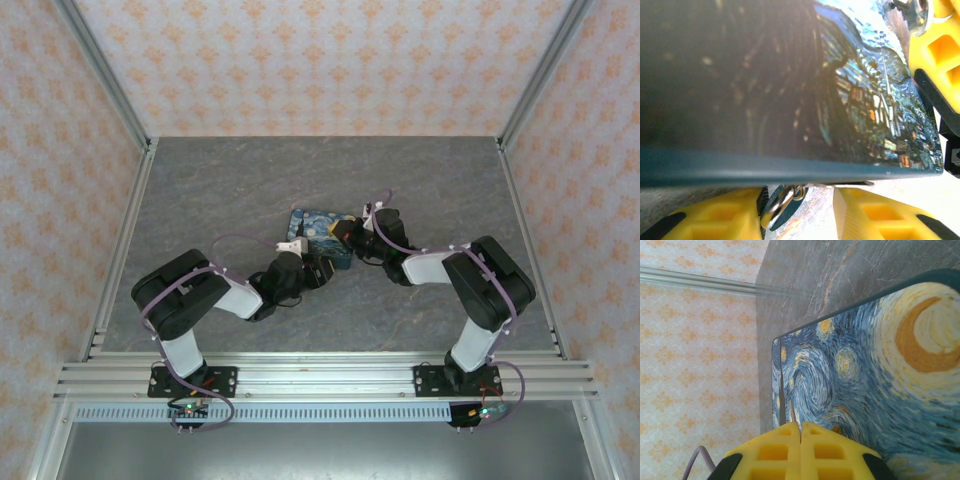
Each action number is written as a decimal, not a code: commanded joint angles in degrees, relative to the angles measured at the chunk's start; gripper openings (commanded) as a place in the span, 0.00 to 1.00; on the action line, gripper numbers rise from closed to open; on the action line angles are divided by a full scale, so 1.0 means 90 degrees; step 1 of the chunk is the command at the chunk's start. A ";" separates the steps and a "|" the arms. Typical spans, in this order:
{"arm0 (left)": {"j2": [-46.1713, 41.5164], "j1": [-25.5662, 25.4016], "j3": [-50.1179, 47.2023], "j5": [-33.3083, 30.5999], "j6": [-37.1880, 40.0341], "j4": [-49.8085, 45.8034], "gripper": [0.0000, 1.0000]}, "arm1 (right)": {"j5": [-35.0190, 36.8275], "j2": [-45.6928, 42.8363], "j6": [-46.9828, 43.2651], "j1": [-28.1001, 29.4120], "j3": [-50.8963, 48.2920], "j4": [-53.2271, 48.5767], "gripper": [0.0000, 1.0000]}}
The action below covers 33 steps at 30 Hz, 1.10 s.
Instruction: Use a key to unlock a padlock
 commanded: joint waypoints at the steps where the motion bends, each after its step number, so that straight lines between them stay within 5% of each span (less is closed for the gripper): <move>1: 0.0168 0.0037 0.0125 -0.0250 -0.0074 0.0003 0.38 | 0.0054 0.0138 0.0019 -0.0024 -0.0166 -0.0009 0.00; 16: -0.0125 0.0056 0.0498 0.0015 -0.0174 -0.0831 0.00 | -0.0108 -0.0679 -0.0273 -0.0064 0.0040 -0.0704 0.00; 22: -0.0539 0.0190 0.0877 0.0702 -0.0135 -0.1817 0.00 | -0.0275 -0.1887 -0.0534 -0.0069 -0.0354 -0.1418 0.00; 33: -0.0821 0.0731 0.1351 0.2109 -0.0238 -0.2500 0.00 | -0.0726 -0.3418 -0.0259 -0.0013 -0.2213 -0.0959 0.00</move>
